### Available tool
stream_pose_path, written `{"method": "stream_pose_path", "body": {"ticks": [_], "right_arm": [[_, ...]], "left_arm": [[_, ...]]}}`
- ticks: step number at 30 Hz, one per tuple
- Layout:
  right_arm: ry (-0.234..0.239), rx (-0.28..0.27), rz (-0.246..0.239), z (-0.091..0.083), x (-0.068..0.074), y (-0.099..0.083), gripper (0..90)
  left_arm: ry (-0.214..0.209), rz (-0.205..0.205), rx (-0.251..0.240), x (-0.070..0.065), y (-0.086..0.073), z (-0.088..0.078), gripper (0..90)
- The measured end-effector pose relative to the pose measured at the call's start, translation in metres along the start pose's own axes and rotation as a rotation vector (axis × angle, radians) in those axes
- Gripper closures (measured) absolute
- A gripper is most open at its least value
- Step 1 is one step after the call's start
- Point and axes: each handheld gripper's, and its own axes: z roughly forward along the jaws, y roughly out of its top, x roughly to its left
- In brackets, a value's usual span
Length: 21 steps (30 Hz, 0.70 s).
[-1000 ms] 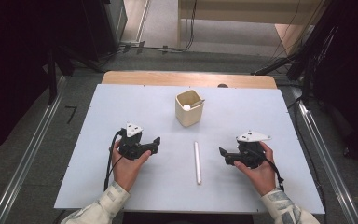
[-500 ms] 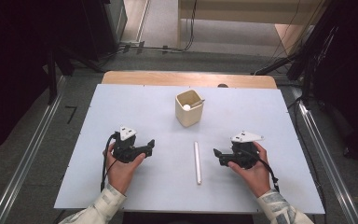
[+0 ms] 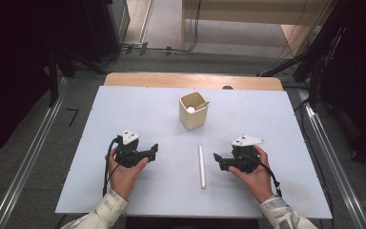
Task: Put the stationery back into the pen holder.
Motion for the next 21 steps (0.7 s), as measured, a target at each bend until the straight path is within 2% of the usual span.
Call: {"method": "stream_pose_path", "body": {"ticks": [21], "right_arm": [[0.03,0.013,-0.025,0.013,0.018,0.003,17.1]], "left_arm": [[0.011,-0.008,0.003,0.002,-0.001,-0.001,21.5]]}}
